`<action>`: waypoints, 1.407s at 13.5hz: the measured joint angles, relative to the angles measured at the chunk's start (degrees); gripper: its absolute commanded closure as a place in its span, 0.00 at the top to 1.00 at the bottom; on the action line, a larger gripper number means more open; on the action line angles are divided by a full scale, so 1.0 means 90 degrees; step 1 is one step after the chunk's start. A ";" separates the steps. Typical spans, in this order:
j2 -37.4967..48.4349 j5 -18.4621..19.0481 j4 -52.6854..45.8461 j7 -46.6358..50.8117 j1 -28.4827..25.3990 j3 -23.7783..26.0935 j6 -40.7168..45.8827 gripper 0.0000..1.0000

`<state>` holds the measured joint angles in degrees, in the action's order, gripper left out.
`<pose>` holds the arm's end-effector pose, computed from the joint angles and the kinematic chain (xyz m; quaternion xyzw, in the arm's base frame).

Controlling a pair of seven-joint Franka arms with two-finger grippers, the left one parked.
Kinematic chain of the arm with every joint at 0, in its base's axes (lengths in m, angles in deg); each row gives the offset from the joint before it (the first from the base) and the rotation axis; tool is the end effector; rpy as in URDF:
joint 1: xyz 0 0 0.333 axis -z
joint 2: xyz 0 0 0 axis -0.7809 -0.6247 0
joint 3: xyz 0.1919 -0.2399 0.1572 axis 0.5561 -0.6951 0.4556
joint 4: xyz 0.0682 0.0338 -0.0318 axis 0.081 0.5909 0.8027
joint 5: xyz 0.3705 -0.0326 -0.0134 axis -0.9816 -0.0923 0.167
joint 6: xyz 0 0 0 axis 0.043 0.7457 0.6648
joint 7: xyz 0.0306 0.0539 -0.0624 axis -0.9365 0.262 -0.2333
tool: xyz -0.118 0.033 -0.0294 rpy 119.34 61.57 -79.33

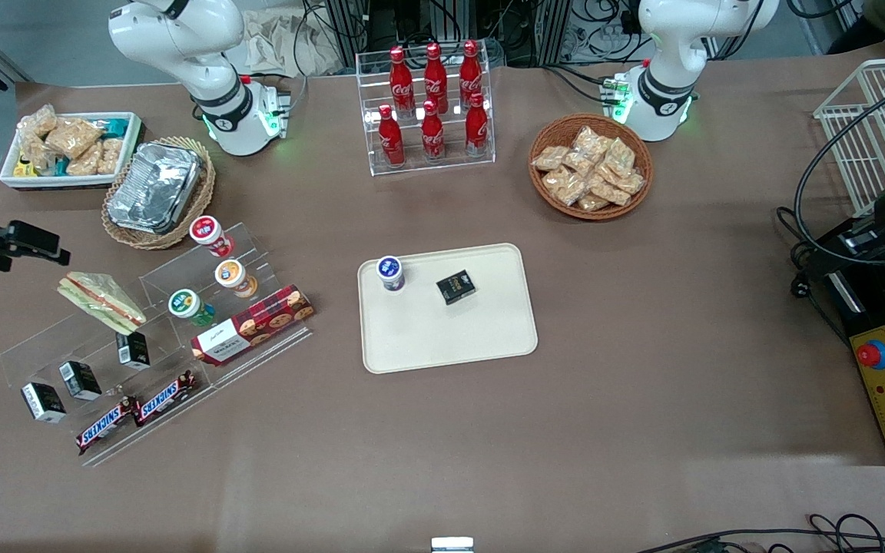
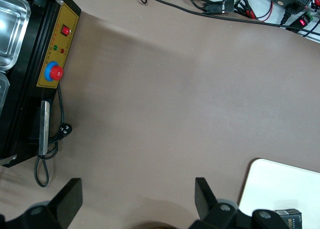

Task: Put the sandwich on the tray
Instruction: 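Move the right gripper over the wrapped sandwich in the acrylic display, then lower the right gripper and close it on the wrapped sandwich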

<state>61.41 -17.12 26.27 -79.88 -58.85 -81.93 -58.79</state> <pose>0.5320 -0.0808 0.6032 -0.9986 -0.0111 0.0255 0.0455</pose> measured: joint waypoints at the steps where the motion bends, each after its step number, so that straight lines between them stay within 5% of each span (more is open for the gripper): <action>1: 0.0045 0.0000 0.0001 0.0000 -0.0005 0.0015 0.0028 1.00; 6: 0.0078 0.0000 0.0080 -0.0353 -0.0060 0.0066 0.0076 1.00; 11: -0.0160 0.0281 0.0176 -0.2561 0.0001 0.0014 -0.0082 1.00; 15: -0.0164 0.0321 0.0904 -0.4160 0.0517 -0.0051 -0.1078 1.00; 19: -0.0193 0.0321 0.1732 -0.4526 0.0642 -0.0044 -0.1956 1.00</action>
<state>59.67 -14.23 41.86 -120.61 -53.07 -82.33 -76.39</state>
